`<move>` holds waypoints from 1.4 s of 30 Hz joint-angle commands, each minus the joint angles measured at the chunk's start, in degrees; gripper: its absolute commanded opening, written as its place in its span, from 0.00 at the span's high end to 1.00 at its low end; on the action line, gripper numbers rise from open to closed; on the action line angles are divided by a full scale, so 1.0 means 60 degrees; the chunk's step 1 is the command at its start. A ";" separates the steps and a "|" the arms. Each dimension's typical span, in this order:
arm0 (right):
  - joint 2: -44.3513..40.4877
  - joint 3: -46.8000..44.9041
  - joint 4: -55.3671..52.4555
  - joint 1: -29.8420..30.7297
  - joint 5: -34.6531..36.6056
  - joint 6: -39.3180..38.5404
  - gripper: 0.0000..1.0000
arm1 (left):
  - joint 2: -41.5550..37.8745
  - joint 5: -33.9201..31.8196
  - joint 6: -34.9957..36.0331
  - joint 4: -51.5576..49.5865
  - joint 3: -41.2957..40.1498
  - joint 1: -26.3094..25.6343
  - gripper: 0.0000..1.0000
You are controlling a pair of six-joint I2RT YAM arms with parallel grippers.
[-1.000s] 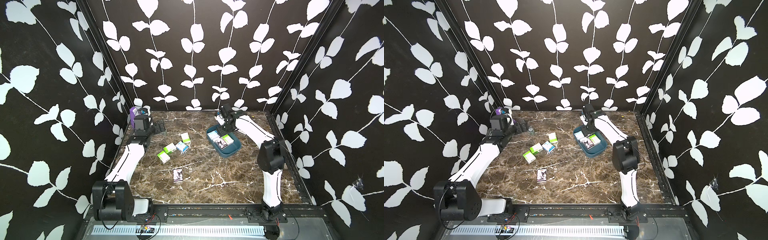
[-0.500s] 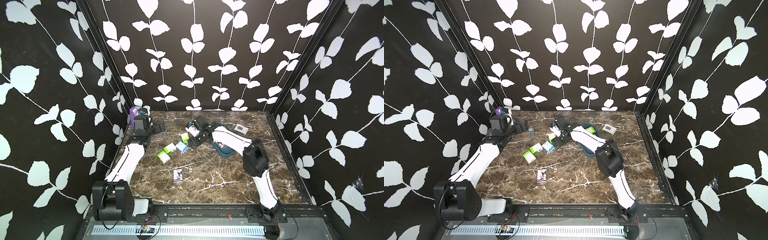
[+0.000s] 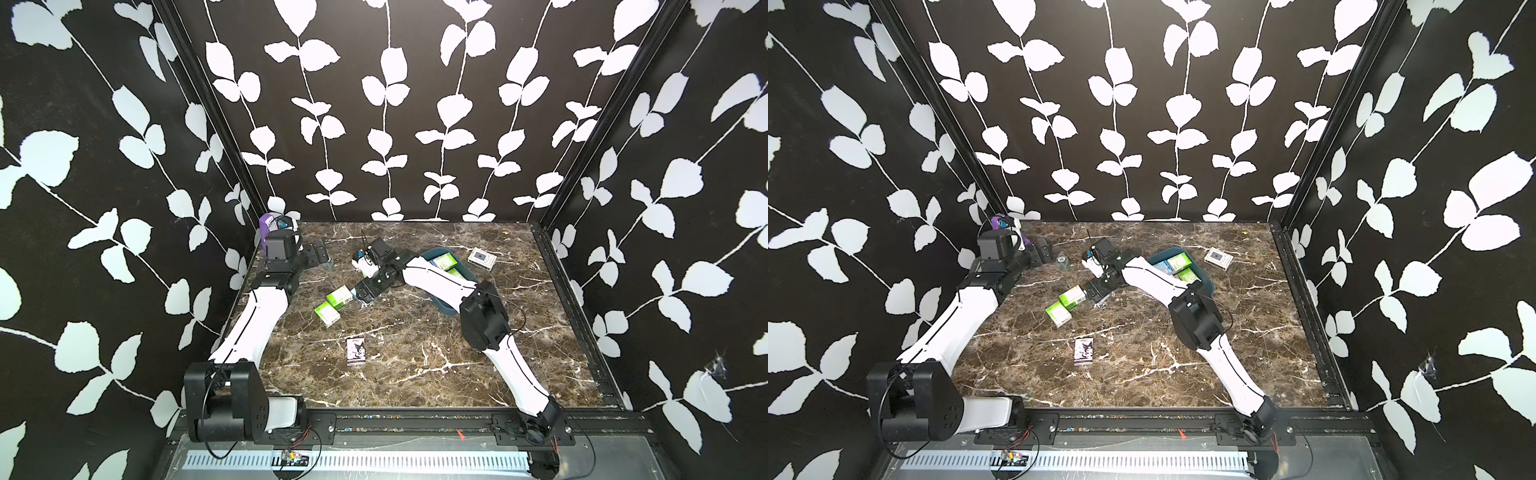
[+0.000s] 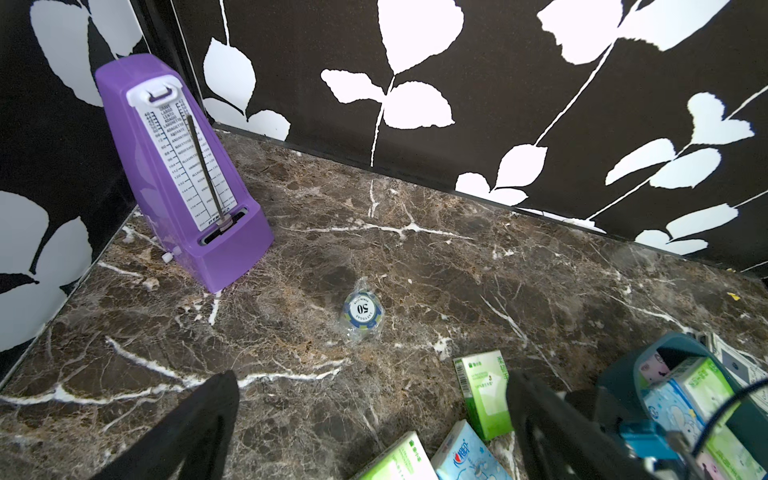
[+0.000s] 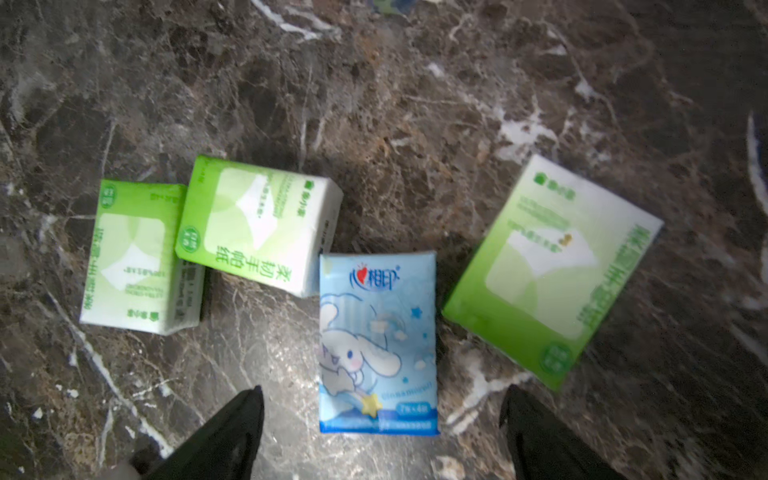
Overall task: Put the pocket tissues into the storage box
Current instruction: Pick up the pocket tissues from the center of the board.
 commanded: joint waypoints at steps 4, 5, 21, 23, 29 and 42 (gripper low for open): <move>0.0827 0.1435 -0.0969 0.0072 -0.0003 -0.0304 0.08 | -0.0202 -0.0046 0.0262 -0.0097 0.0016 0.0081 0.01; 0.0914 0.1559 -0.1040 0.0087 0.0011 -0.0326 0.08 | -0.0217 -0.0055 0.0290 -0.0106 0.0006 0.0095 0.01; 0.1466 0.2175 -0.1645 0.0321 0.0358 -0.0814 0.19 | -0.0304 -0.0066 0.0262 -0.0113 -0.0107 0.0108 0.01; 0.1499 0.2161 -0.1721 0.0390 0.0459 -0.0896 0.20 | -0.0333 -0.0061 0.0260 -0.0102 -0.0137 0.0103 0.01; 0.1521 0.2172 -0.1763 0.0431 0.0645 -0.0886 0.26 | -0.0344 -0.0051 0.0236 -0.0084 -0.0167 0.0103 0.01; 0.1447 0.2249 -0.1804 0.0423 0.0906 -0.0855 0.58 | -0.0389 -0.0080 0.0249 -0.0113 -0.0185 0.0109 0.01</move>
